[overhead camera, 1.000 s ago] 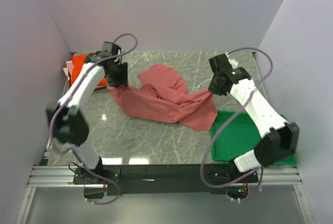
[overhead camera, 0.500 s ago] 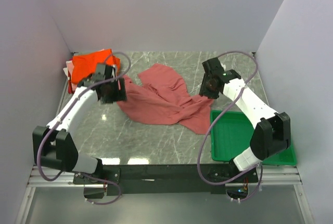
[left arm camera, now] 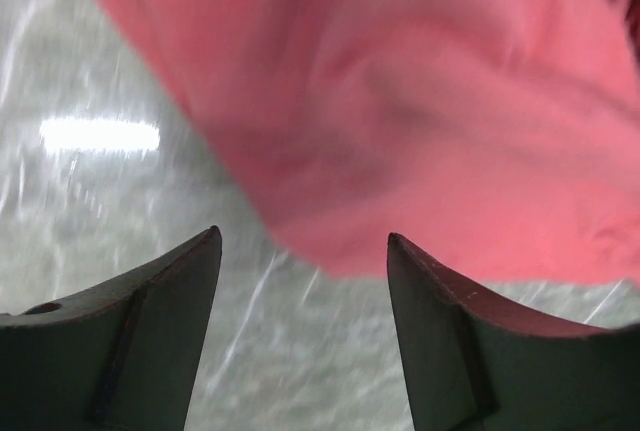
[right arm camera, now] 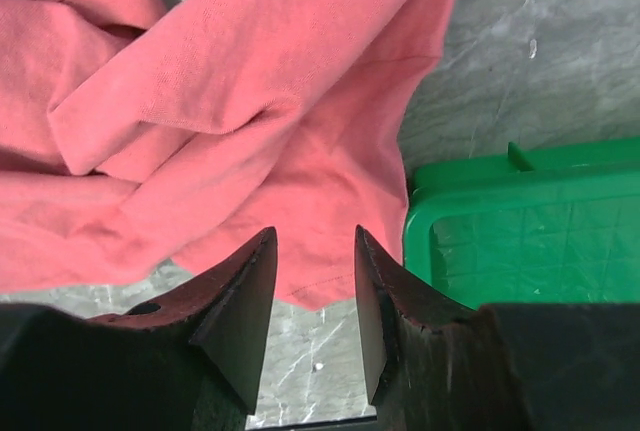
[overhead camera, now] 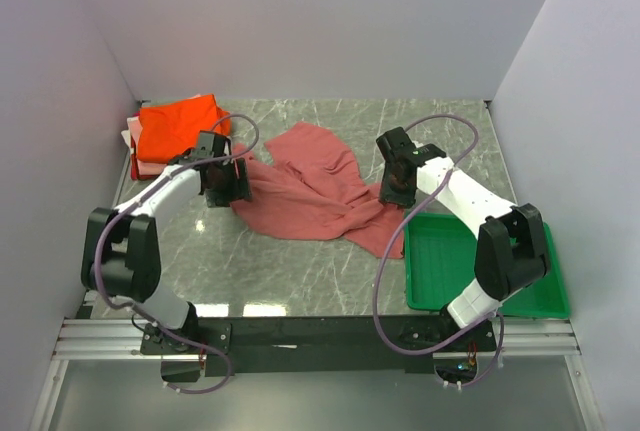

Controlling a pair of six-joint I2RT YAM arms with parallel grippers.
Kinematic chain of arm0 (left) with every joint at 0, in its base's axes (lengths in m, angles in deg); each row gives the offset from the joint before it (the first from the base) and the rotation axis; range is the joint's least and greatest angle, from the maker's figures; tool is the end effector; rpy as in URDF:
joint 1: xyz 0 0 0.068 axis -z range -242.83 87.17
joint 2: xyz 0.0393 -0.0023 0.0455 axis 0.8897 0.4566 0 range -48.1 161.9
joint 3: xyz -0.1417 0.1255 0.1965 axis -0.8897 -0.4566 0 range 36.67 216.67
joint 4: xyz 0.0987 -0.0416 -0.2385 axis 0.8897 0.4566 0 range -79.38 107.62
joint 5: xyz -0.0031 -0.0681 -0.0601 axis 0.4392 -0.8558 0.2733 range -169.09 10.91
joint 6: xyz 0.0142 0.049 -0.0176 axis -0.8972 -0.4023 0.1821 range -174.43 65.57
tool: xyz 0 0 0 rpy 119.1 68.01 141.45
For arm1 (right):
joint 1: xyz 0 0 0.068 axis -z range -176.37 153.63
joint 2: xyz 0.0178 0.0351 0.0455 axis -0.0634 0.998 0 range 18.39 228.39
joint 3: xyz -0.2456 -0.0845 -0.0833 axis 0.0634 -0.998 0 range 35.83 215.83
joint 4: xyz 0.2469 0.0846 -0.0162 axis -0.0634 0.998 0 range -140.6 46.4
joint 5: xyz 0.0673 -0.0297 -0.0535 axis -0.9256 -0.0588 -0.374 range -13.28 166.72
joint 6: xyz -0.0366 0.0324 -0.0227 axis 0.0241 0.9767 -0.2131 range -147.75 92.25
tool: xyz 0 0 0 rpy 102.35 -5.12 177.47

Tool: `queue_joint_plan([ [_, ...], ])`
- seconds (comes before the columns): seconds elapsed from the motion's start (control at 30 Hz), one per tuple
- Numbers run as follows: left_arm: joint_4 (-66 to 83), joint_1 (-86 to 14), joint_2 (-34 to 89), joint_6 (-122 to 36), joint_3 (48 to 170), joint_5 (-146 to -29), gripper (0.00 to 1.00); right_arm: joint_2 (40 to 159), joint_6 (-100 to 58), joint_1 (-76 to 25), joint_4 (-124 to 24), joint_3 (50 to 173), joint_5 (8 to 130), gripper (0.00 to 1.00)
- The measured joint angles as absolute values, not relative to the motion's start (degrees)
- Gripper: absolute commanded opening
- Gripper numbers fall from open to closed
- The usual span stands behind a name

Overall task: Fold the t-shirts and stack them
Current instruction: Flatten the tshirt out

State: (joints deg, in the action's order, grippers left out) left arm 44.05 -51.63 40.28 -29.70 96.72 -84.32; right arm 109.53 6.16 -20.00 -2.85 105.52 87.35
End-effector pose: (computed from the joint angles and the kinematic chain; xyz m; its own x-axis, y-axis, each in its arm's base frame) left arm 0.3019 -0.0630 0.2175 -0.8835 -0.2497 -0.3963 -0.1473 0.9513 -0.2710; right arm 0.2903 0.1199 0.2417 -0.8971 0.2059 -0.3910 0.2005 0.9781 0.0550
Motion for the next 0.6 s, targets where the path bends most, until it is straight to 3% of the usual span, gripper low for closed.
queue_joint_plan([
  [0.27, 38.5, -53.29, 49.18, -29.65, 98.05, -86.84, 0.54, 109.79, 6.05, -20.0, -4.38, 103.09, 86.48, 0.44],
  [0.4, 38.26, -53.42, 51.95, -29.8, 99.45, -87.03, 0.11, 111.97, 5.79, -20.03, -6.15, 103.18, 84.44, 0.43],
  [0.43, 38.28, -53.42, 52.06, -29.85, 99.76, -87.12, 0.05, 112.74, 5.74, -20.03, -6.61, 103.25, 83.9, 0.43],
  [0.47, 38.55, -53.42, 52.06, -30.18, 100.11, -87.12, 0.01, 113.66, 5.68, -20.05, -7.03, 103.33, 83.35, 0.42],
  [0.6, 42.11, -53.4, 51.74, -31.33, 103.23, -85.37, 0.01, 117.26, 5.44, -20.57, -7.55, 104.12, 81.76, 0.42],
])
